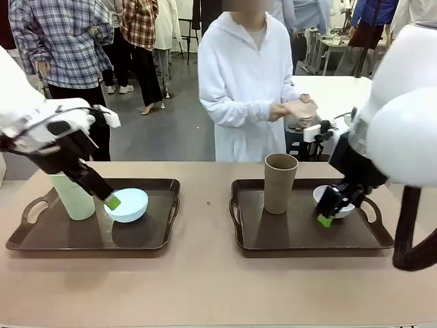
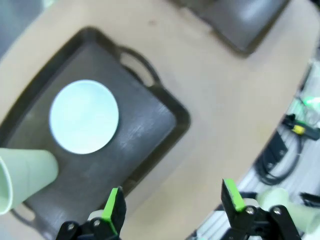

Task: Set up a tray with a mat and arrange the tableware.
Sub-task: Pick up the Picnic Bowl and Reusable plastic cup from the Handle tray in front of the human's position and hold them in the air.

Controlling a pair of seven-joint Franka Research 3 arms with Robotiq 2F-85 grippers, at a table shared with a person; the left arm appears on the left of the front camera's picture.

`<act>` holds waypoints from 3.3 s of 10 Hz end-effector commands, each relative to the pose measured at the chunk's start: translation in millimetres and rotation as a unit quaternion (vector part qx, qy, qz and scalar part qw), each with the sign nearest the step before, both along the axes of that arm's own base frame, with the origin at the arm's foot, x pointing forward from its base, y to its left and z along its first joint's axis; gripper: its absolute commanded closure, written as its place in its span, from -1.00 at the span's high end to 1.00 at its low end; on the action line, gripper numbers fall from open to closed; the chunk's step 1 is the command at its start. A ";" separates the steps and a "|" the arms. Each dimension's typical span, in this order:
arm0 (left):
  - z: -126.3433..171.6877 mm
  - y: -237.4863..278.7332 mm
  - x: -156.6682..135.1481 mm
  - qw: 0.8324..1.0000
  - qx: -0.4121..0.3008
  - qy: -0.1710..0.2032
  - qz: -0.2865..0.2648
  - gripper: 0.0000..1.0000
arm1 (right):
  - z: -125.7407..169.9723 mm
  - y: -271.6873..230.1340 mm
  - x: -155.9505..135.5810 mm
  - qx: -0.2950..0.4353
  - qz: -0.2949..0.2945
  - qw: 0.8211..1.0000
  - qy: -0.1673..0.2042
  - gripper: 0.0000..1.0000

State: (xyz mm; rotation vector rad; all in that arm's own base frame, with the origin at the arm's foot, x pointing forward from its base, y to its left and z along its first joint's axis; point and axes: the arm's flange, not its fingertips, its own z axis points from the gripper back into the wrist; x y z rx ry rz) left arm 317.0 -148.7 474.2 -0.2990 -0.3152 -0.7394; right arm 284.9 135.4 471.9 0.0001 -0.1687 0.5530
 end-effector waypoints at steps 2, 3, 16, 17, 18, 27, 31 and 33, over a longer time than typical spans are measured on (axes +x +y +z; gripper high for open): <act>17.1 76.4 -11.0 0.994 -0.101 0.046 0.017 1.00 | 6.2 -86.3 -9.2 0.120 -0.060 0.990 0.052 1.00; 14.3 107.9 -4.9 0.988 -0.131 0.067 0.041 1.00 | 3.7 -120.6 -8.5 0.176 -0.092 0.978 0.062 1.00; -47.0 262.9 16.3 0.889 -0.366 0.202 0.189 1.00 | -11.8 -262.1 6.7 0.509 -0.187 0.832 0.117 1.00; -57.3 269.4 17.4 0.878 -0.381 0.212 0.196 1.00 | -18.5 -265.2 6.9 0.515 -0.184 0.826 0.133 1.00; -66.8 279.2 18.2 0.857 -0.412 0.220 0.217 1.00 | -25.2 -267.0 8.6 0.522 -0.185 0.820 0.145 1.00; -74.5 283.4 12.9 0.844 -0.425 0.227 0.235 1.00 | -34.1 -264.1 5.3 0.522 -0.192 0.816 0.157 1.00; -74.5 283.4 12.9 0.844 -0.425 0.227 0.235 1.00 | -34.1 -264.1 5.3 0.522 -0.192 0.816 0.157 1.00; -74.5 283.4 12.9 0.844 -0.425 0.227 0.235 1.00 | -34.1 -264.1 5.3 0.522 -0.192 0.816 0.157 1.00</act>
